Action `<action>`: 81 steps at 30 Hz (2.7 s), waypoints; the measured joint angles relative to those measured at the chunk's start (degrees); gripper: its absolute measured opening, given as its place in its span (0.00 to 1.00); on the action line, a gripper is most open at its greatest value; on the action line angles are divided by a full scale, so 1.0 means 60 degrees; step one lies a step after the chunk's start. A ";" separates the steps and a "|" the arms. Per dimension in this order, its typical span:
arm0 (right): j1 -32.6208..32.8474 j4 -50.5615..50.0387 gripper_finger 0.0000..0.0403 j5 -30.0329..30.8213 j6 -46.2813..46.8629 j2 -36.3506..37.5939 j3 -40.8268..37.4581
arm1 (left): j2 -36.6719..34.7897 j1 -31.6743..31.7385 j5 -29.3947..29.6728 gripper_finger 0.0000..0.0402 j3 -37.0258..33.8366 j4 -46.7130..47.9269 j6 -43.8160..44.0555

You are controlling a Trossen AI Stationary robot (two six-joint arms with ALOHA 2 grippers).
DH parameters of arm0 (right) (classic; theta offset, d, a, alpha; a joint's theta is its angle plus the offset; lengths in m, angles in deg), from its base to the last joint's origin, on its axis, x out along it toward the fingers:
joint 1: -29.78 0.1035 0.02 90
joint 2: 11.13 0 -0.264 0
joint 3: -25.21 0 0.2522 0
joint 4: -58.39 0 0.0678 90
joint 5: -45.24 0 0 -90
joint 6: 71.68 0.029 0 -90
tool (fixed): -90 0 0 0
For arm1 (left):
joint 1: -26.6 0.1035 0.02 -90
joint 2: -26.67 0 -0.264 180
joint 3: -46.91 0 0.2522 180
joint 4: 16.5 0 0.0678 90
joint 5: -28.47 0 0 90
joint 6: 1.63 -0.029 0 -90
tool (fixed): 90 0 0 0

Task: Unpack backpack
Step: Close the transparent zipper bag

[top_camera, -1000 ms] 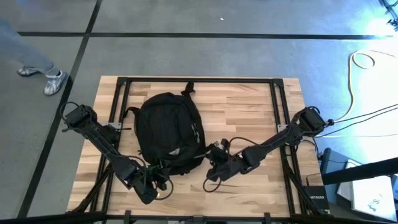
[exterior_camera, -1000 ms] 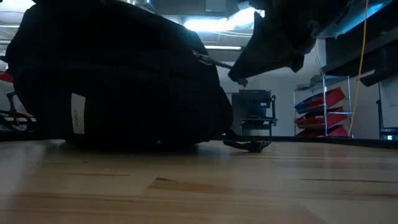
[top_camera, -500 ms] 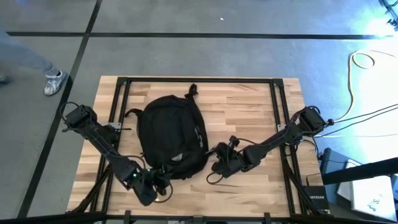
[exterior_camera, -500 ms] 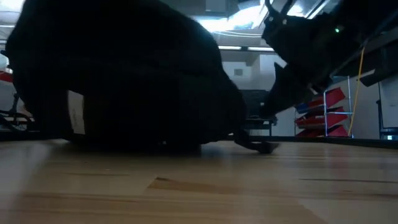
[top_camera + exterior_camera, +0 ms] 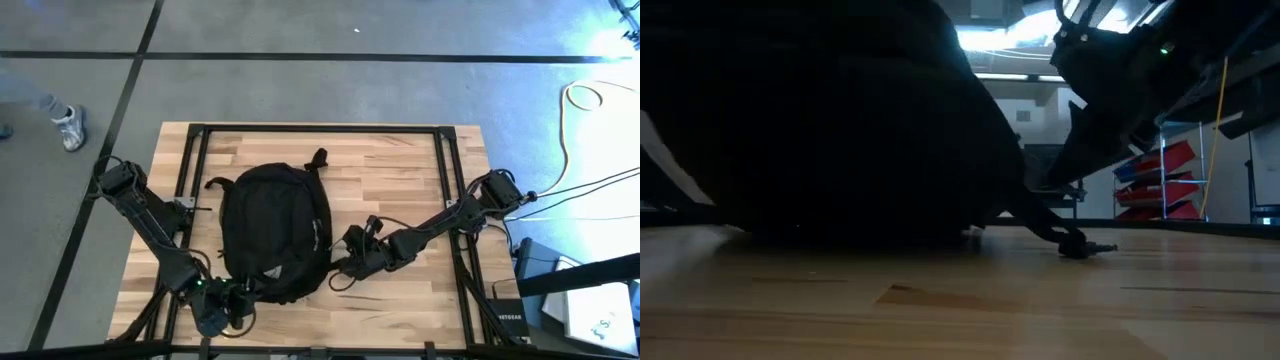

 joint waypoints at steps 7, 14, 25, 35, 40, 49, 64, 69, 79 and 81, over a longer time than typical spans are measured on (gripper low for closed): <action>-0.0838 0.1469 0.00 -0.0268 -0.1362 -0.0005 -0.0025 | -0.0107 -0.0094 -0.1083 0.00 0.0001 -0.0110 0.0152; -0.1987 0.1983 0.00 -0.0665 -0.2386 -0.0015 -0.0029 | -0.0121 -0.0111 -0.1205 0.00 -0.0001 -0.0177 0.0188; -0.3571 0.3182 0.00 -0.1806 -0.3451 -0.0015 -0.0044 | -0.0121 -0.0060 -0.1181 0.00 -0.0319 -0.0692 -0.0064; -0.4372 0.3002 0.00 -0.2815 -0.3438 -0.0015 -0.0025 | -0.0121 -0.0041 -0.0920 0.00 -0.0327 -0.0856 -0.0338; -0.4511 0.3041 0.00 -0.2991 -0.3613 -0.0015 -0.0029 | -0.0121 -0.0035 -0.0861 0.00 -0.0327 -0.0867 -0.0404; -0.4340 0.3270 0.00 -0.2303 -0.4188 -0.0030 -0.0066 | -0.0128 0.0632 -0.0372 0.16 -0.0374 -0.0865 0.0581; -0.4198 0.2785 0.00 -0.2251 -0.3922 -0.0010 -0.0062 | -0.0139 0.2863 -0.3013 0.67 -0.0469 -0.3827 -0.0443; -0.4121 0.2635 0.00 -0.2000 -0.4108 0.0315 -0.0062 | -0.0664 0.3595 -0.3260 0.68 -0.0480 -0.3770 -0.1280; -0.2930 0.2496 0.00 -0.1037 -0.4489 0.1622 -0.0066 | -0.4639 0.3947 -0.2304 0.68 -0.1170 -0.0552 -0.0686; -0.2612 0.2943 0.00 -0.1159 -0.4661 0.1647 -0.0066 | -0.5507 0.4029 -0.2264 0.68 -0.1730 0.0009 -0.0025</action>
